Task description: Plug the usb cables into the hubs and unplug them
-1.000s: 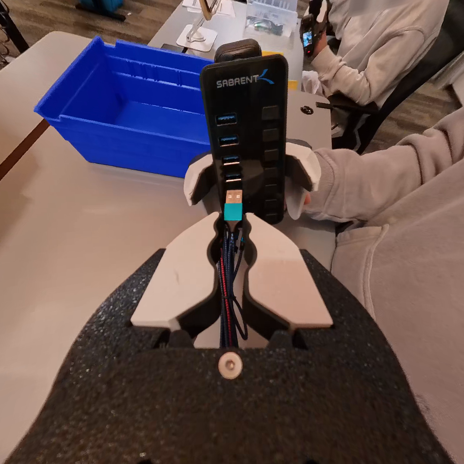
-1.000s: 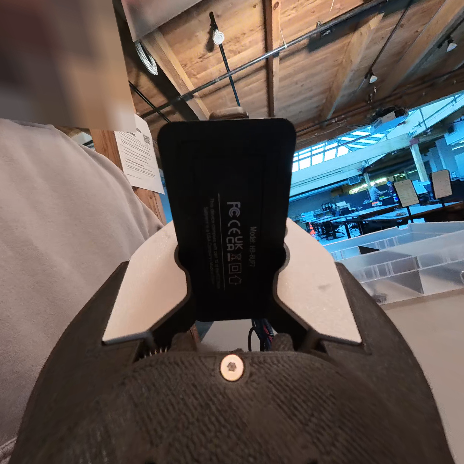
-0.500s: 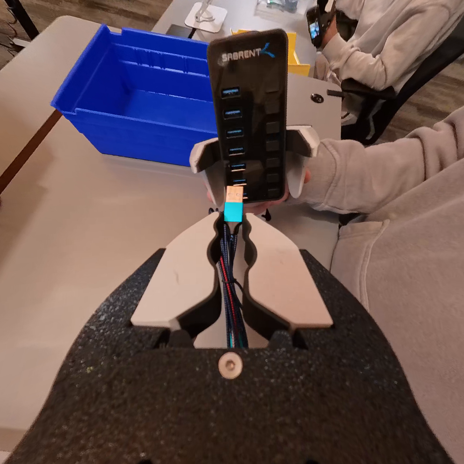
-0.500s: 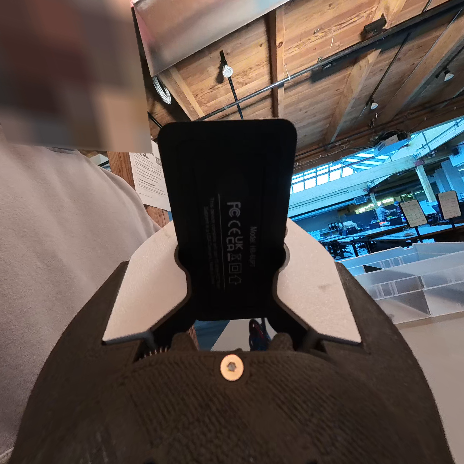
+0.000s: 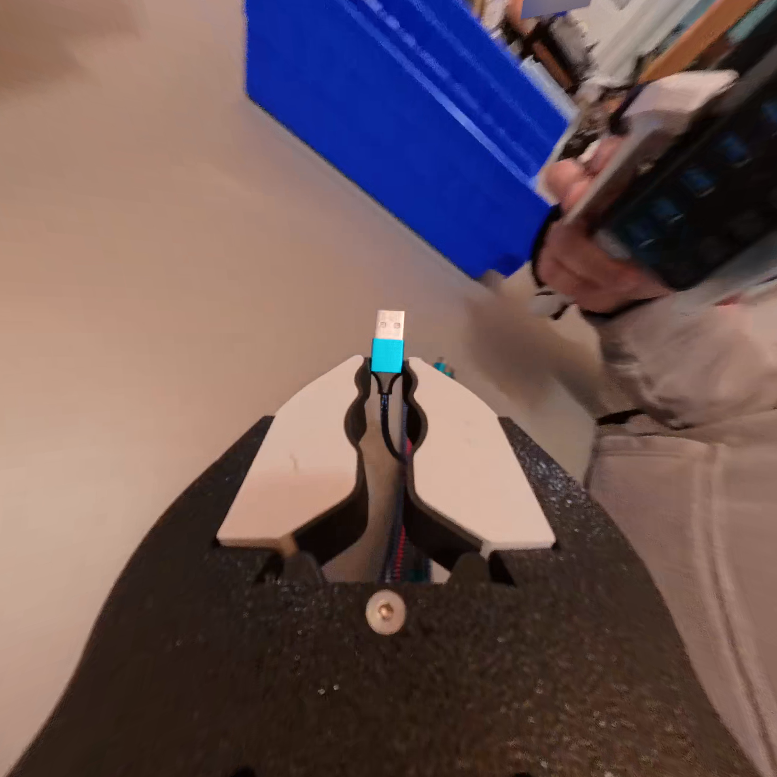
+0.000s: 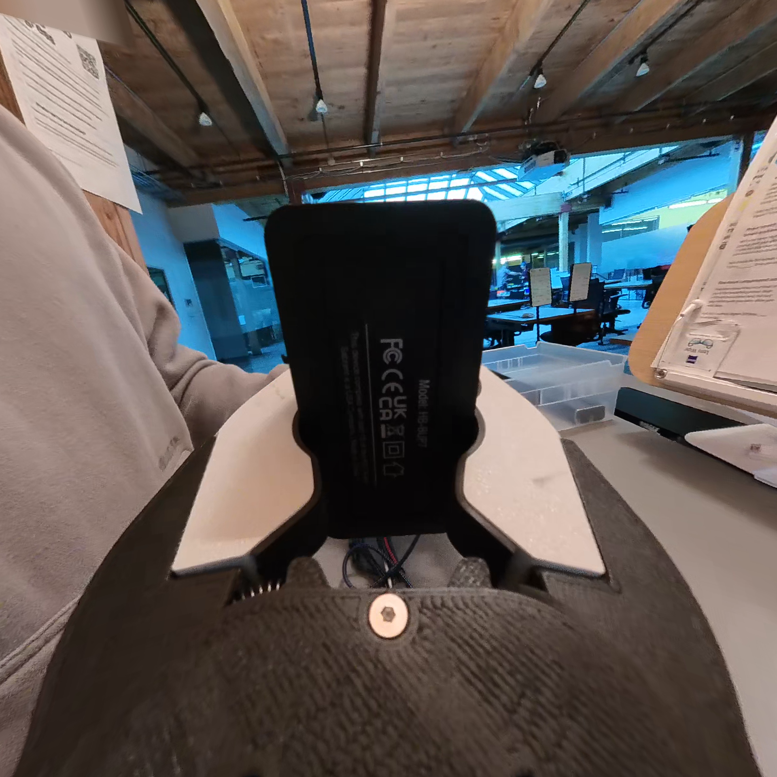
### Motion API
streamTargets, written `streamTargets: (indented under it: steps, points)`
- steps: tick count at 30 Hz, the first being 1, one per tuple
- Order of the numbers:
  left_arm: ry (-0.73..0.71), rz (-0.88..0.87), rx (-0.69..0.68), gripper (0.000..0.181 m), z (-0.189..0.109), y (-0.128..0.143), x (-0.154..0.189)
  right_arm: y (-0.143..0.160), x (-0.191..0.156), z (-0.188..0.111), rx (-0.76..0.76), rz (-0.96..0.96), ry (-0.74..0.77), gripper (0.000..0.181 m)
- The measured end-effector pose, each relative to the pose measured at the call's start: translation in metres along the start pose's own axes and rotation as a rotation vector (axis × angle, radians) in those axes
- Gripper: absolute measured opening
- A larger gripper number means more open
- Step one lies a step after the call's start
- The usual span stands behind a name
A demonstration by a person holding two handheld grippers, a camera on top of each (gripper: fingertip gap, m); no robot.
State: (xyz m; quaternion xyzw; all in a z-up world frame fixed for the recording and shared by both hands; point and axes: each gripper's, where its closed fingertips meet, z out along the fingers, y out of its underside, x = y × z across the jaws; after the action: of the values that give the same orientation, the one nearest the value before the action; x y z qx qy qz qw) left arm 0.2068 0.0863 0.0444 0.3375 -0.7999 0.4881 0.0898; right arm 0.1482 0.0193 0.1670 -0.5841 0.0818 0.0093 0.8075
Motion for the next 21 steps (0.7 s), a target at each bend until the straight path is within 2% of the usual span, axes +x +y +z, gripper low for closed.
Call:
streamTargets:
  steps: [2, 4, 7, 9, 12, 15, 18, 21]
  points:
    - [-0.123, 0.053, 0.029, 0.013, -0.007, -0.01, -0.016, 0.002, 0.0, -0.001, -0.001, 0.004, 0.006, 0.071]
    - [-0.258, 0.169, 0.126, 0.013, -0.024, -0.038, -0.021, 0.004, 0.002, -0.001, -0.015, -0.003, 0.014, 0.071]
    - [-0.527, 0.501, 0.239, 0.013, -0.057, -0.083, -0.016, 0.005, 0.003, -0.001, -0.013, -0.006, 0.022, 0.071]
    - [-0.61, 0.671, 0.207, 0.014, -0.057, -0.086, -0.009, 0.005, 0.004, -0.001, -0.012, -0.003, 0.024, 0.071]
    - [-0.583, 0.734, 0.115, 0.014, -0.028, -0.054, -0.01, 0.012, 0.007, 0.0, -0.035, -0.006, 0.037, 0.071]
    - [-0.541, 0.72, -0.029, 0.014, 0.004, -0.006, -0.022, 0.02, 0.009, -0.001, -0.054, 0.002, 0.045, 0.071]
    - [-0.417, 0.681, -0.133, 0.015, 0.03, 0.031, -0.02, 0.027, 0.009, -0.003, -0.072, 0.011, 0.049, 0.071]
    - [-0.269, 0.639, -0.239, 0.018, 0.042, 0.052, -0.012, 0.031, 0.007, -0.004, -0.088, 0.016, 0.047, 0.071]
